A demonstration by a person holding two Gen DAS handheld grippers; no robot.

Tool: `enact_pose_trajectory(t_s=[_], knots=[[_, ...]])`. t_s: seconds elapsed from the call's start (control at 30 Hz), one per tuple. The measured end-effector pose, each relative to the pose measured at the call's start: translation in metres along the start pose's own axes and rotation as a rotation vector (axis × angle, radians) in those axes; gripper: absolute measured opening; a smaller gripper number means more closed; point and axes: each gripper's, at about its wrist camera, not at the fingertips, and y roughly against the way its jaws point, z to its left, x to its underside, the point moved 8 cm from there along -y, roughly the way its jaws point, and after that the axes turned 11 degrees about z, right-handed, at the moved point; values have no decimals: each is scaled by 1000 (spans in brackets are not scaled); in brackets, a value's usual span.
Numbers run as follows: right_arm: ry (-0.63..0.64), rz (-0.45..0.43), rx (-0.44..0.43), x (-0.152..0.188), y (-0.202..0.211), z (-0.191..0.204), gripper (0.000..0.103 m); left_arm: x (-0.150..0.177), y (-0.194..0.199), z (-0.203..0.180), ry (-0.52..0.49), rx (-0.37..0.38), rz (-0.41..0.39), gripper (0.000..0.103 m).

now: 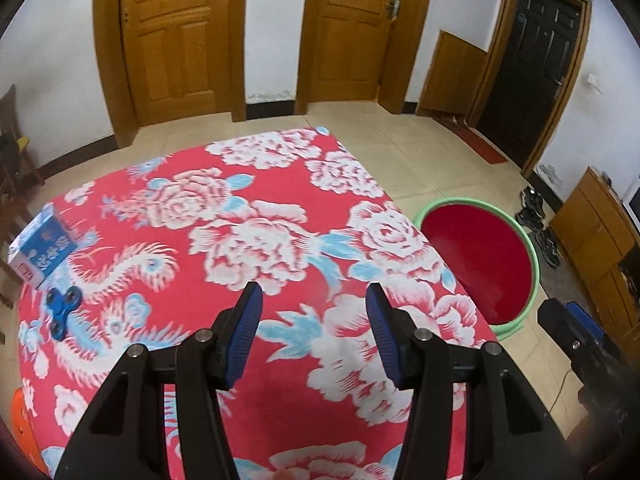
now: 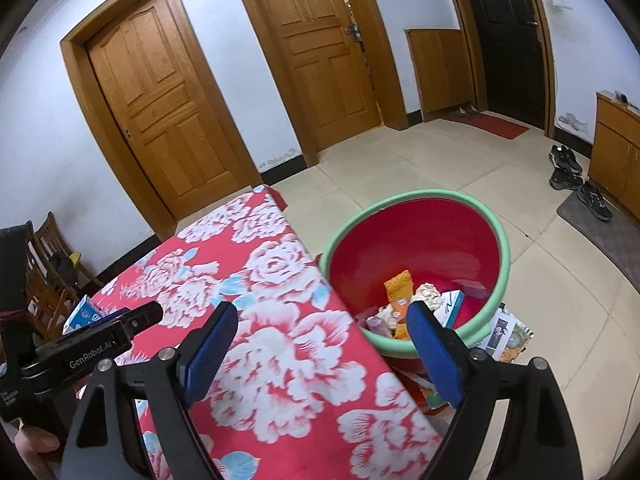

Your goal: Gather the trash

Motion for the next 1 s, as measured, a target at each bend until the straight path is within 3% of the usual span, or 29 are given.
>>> enact_pose_trajectory(t_s=[1.0], knots=[[35, -3, -8, 9, 11, 22, 90, 10, 24, 24, 46, -67, -46, 54]])
